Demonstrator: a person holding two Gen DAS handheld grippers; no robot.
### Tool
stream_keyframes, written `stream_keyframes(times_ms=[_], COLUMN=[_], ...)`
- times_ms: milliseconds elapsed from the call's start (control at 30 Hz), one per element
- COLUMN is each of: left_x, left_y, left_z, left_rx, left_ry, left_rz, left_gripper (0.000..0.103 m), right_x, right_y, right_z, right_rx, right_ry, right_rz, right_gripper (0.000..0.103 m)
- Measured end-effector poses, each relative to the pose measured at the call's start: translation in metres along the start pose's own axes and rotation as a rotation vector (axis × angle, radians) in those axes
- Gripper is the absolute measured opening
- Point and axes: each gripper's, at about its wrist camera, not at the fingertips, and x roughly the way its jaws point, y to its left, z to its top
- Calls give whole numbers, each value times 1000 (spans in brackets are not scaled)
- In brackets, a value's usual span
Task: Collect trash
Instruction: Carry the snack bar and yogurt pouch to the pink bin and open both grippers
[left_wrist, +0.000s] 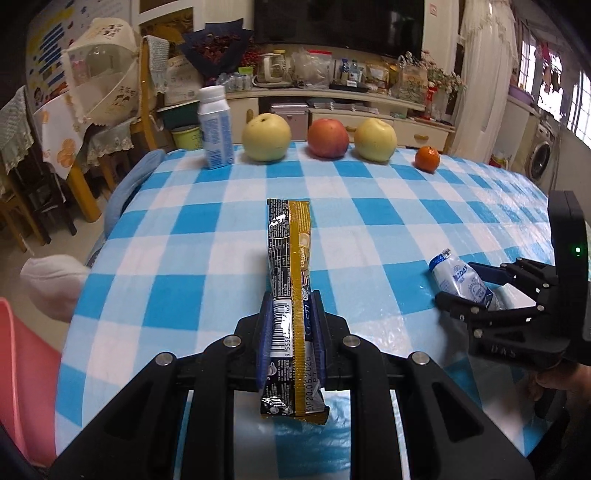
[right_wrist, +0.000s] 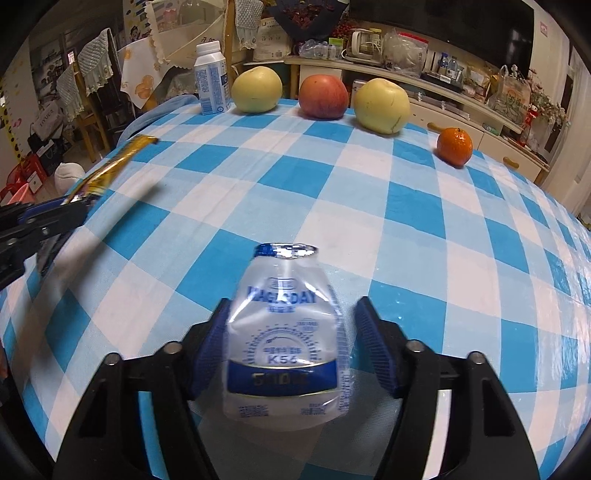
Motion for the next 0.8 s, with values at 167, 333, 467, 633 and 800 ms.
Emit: stream_keyframes(times_ms=[167, 333, 467, 633, 800], left_x=[-12, -18, -21, -29, -37], left_y=[12, 25, 30, 35, 41], left_z=[-10, -15, -16, -16, -16], left_rx=[-25, -45, -43, -39, -42], left_ry=[-15, -25, -37, -53, -71], left_rz=[14, 23, 37, 37, 36], left_gripper=[21, 21, 21, 21, 21], right_x=[-1, -6, -13, -24, -38], right_y=[1, 7, 14, 30, 45], right_z=[-1, -3, -4, -4, -4], right_rx=[3, 1, 1, -13, -15], right_ry=[-2, -18, -34, -61, -87], right_rz=[-4, -14, -7, -1, 27], right_gripper=[60, 59, 59, 59, 59])
